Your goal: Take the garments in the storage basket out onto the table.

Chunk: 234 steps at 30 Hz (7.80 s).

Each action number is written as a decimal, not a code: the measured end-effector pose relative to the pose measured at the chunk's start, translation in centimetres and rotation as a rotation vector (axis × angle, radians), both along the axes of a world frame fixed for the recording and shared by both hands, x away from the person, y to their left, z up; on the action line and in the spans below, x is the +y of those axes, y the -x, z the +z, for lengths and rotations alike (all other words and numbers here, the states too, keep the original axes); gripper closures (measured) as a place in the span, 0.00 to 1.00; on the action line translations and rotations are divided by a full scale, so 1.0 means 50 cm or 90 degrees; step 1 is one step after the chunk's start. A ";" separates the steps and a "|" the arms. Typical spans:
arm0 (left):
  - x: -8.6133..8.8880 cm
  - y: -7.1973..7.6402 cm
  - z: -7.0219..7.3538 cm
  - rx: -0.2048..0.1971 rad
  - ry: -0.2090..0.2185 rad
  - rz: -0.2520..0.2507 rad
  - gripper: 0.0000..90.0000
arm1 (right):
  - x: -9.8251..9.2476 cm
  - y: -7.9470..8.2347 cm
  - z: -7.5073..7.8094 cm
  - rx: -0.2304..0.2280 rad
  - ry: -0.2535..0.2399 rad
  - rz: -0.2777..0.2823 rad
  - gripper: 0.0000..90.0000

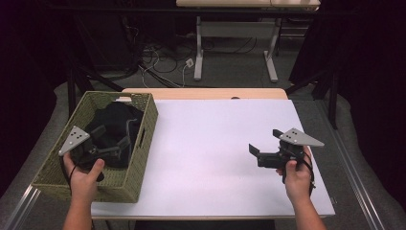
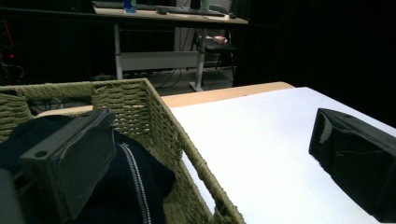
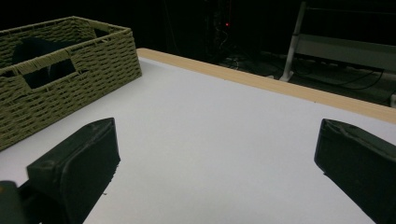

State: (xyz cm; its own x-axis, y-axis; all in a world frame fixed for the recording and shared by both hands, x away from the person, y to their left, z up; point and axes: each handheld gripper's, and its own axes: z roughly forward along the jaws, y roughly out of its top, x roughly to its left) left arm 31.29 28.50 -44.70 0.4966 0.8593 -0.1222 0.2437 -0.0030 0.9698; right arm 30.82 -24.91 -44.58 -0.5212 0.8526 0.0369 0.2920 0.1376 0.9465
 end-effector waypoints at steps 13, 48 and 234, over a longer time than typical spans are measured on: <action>0.001 -0.007 0.037 -0.004 -0.035 0.033 0.01 | -0.018 -0.003 0.000 0.014 -0.007 -0.015 0.00; 0.067 -0.174 0.124 0.081 -0.113 0.068 0.01 | -0.022 -0.013 -0.011 0.036 -0.008 -0.019 0.00; 0.122 -0.275 -0.086 0.430 -0.065 0.127 0.76 | -0.015 -0.030 -0.044 0.078 0.016 -0.015 0.04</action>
State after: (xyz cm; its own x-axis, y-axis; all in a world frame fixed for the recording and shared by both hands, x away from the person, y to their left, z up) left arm 45.03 34.58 -48.99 0.1733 0.9495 -0.2615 0.7973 0.0206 0.6033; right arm 32.32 -25.64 -46.76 -0.4940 0.8660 0.0778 0.4091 0.1526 0.8996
